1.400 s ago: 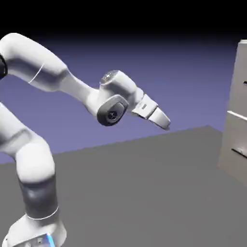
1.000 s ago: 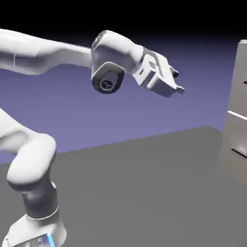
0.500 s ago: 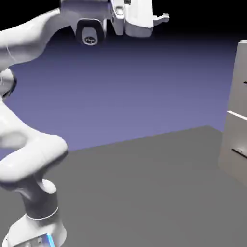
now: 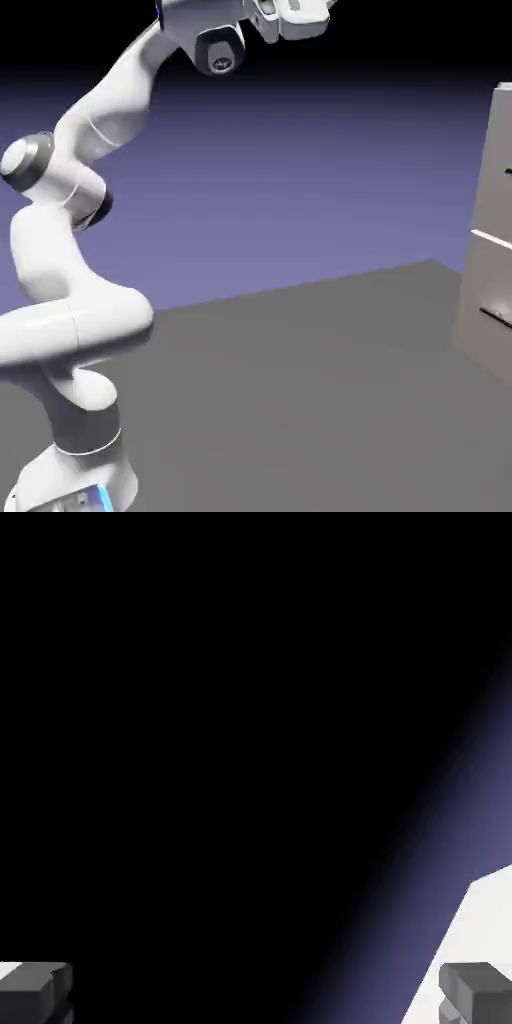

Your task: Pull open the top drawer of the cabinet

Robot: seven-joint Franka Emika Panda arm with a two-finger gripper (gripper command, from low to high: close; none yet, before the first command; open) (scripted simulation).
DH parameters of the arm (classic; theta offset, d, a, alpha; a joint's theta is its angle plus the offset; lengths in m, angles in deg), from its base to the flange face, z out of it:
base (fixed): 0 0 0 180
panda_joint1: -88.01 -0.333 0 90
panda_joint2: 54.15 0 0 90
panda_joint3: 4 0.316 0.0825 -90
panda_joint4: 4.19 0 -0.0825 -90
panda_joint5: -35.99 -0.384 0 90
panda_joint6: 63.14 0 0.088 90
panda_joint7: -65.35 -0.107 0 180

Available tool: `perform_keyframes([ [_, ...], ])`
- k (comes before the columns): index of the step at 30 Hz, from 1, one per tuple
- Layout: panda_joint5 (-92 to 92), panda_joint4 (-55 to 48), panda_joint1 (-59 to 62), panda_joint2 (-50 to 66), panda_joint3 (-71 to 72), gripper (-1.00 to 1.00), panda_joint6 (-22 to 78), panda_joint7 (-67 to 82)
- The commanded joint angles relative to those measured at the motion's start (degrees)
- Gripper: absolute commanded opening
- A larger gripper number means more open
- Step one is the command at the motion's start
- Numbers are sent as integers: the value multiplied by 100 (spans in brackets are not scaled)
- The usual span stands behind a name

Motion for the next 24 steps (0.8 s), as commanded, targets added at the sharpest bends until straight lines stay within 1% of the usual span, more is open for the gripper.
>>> perform_keyframes([
  [1, -242, -127, 208, -90, 105, 0, 46, -51],
  [24, -5727, -3003, 4917, -2130, 2494, 0, 1095, -1200],
])
